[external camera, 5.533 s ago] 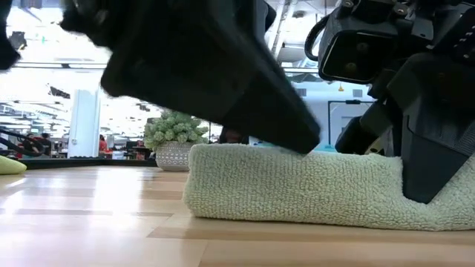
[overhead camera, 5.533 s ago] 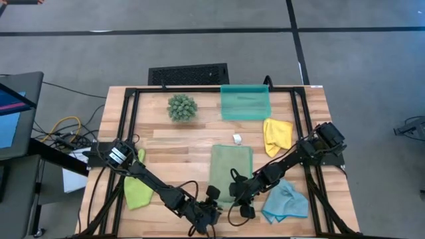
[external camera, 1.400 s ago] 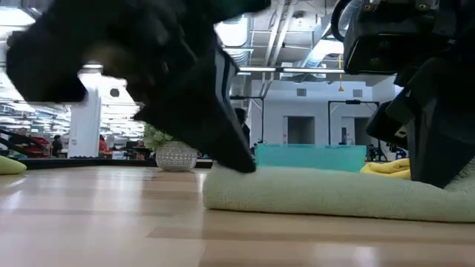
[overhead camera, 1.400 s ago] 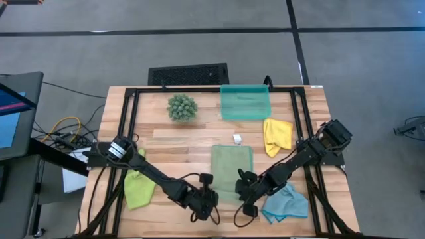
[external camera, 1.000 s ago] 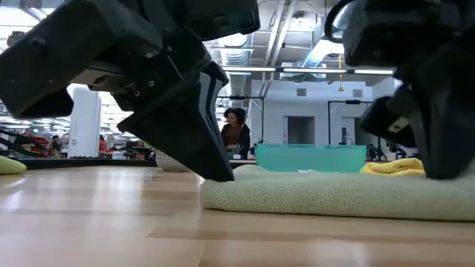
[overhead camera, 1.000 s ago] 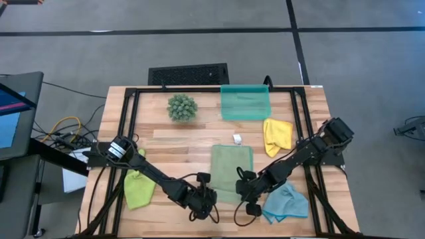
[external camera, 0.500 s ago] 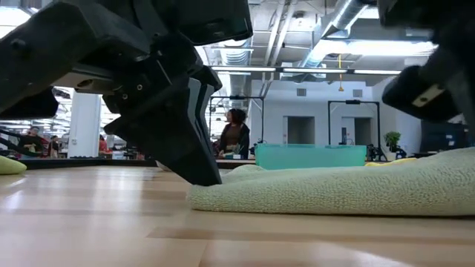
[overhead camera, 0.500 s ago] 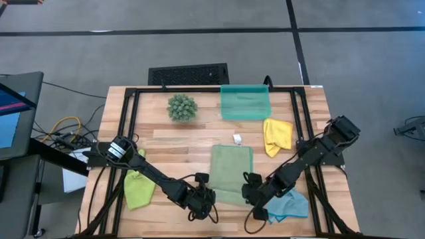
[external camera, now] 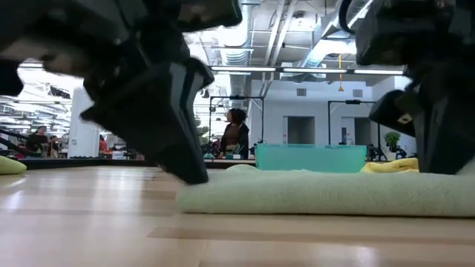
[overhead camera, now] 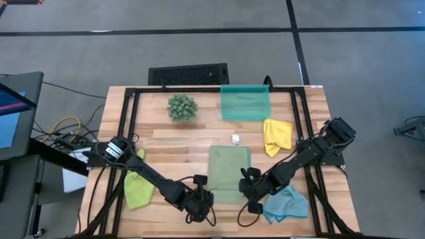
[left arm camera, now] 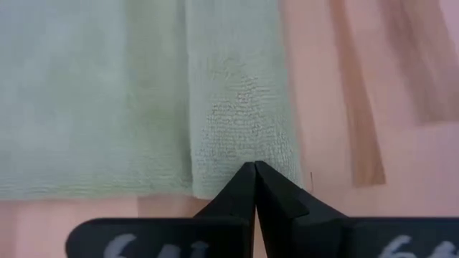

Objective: Roll microfiber towels into tight, uniform cylinder then place into a basket
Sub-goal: Roll the dark green microfiber cloth

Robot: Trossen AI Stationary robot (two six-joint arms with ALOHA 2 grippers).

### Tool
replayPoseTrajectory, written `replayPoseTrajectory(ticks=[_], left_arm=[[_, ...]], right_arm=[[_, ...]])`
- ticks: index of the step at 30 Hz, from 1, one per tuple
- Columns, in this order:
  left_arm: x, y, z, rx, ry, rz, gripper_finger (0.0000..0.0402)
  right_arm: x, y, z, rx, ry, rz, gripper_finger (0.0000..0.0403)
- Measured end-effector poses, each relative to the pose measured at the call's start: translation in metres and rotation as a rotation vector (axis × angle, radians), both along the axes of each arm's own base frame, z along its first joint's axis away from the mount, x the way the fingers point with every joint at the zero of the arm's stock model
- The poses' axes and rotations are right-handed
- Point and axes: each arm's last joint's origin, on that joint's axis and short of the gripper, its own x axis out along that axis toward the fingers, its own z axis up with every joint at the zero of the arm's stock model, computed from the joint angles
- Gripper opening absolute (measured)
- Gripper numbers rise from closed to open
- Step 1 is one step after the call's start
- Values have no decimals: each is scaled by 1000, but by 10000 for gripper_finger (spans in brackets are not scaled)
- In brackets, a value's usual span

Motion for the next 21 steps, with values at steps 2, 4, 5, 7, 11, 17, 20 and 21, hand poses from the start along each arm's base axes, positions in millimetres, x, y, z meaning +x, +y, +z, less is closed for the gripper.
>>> replayPoseTrajectory(ticks=[2, 4, 5, 7, 11, 17, 20, 21], left_arm=[[0, 1, 5, 22, -30, 19, 0], [1, 1, 7, 33, -61, 39, 0], [2, 2, 7, 42, -68, 48, 0], [4, 5, 8, 46, -82, 63, 0], [9, 13, 7, 49, -83, 86, 0], [7, 24, -7, 33, -34, 104, 0], [5, 26, -11, 44, -31, 111, 0], [5, 26, -11, 54, -34, 115, 0]], right_arm=[[1, 0, 1, -5, -12, 17, 24], [2, -2, 1, -15, -14, 31, 26], [3, -3, 1, -17, -15, 33, 26], [4, -5, 1, -20, -15, 28, 24], [6, -11, 0, -28, -2, 10, 19], [4, -11, -1, -36, 17, 7, 24], [2, -9, -1, -31, 27, -4, 27], [1, -8, -1, -26, 31, -13, 27]])
